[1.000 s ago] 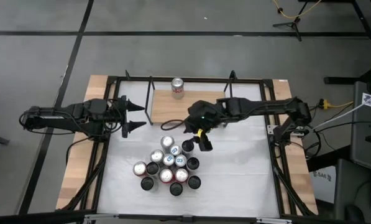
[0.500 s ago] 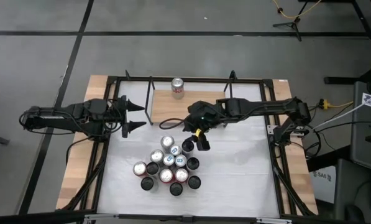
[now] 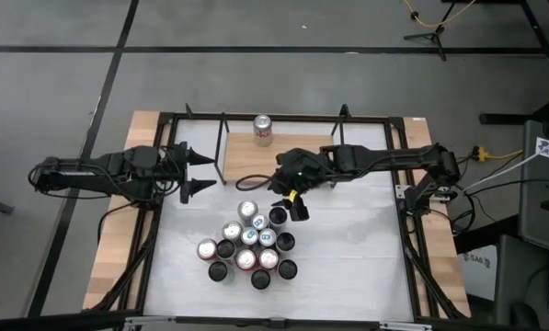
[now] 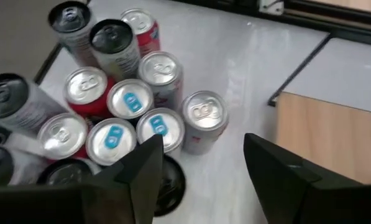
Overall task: Place canned beverage on shelf
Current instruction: Put the white yellow soda can onto the shelf
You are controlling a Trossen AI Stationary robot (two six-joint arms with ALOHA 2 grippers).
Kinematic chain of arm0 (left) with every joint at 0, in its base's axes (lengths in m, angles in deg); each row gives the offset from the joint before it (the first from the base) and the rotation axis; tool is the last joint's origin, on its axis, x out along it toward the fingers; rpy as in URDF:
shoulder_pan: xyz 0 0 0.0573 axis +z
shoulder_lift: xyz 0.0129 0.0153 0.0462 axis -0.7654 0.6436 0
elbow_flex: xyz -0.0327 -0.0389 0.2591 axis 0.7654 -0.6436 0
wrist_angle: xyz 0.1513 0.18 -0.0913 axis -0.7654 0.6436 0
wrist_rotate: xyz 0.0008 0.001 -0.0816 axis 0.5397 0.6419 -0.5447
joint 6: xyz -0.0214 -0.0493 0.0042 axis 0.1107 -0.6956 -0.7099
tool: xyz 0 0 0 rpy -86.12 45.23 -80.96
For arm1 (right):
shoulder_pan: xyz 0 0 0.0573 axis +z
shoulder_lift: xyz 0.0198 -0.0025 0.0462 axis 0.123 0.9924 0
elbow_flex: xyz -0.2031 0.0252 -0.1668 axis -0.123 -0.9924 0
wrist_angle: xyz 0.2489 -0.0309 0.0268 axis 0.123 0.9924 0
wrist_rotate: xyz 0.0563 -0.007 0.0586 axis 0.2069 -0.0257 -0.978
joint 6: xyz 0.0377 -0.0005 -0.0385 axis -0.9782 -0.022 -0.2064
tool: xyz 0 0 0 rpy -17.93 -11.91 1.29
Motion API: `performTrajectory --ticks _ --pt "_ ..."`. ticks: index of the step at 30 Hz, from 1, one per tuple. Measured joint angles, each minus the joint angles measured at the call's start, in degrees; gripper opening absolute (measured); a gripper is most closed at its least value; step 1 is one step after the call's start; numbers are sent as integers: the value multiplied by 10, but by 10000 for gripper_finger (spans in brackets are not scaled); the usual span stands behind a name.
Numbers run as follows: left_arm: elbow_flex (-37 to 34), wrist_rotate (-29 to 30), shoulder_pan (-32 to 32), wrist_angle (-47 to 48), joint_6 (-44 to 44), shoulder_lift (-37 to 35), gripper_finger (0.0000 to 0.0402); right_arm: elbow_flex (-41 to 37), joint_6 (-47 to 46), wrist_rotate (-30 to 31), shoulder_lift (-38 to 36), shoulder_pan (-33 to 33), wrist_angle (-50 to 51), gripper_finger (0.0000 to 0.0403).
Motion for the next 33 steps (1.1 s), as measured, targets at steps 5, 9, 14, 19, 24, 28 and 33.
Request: performTrajectory --ticks 5,9,14,19,24,28,33 --pt "0 0 0 0 -8 0 349 0 -1 16 0 0 -10 218" --pt "0 0 0 0 -8 0 349 0 -1 16 0 0 -13 215" --pt "0 0 0 1 -8 0 349 0 -1 31 0 0 -12 219" --pt "0 0 0 2 -8 0 349 0 -1 25 0 0 -8 272" --pt "0 0 0 2 -8 0 349 0 -1 25 0 0 -6 347" --pt "0 0 0 2 -8 0 349 0 -1 31 0 0 -7 384" --pt "0 1 0 2 -8 0 349 0 -1 36 0 0 -6 399"
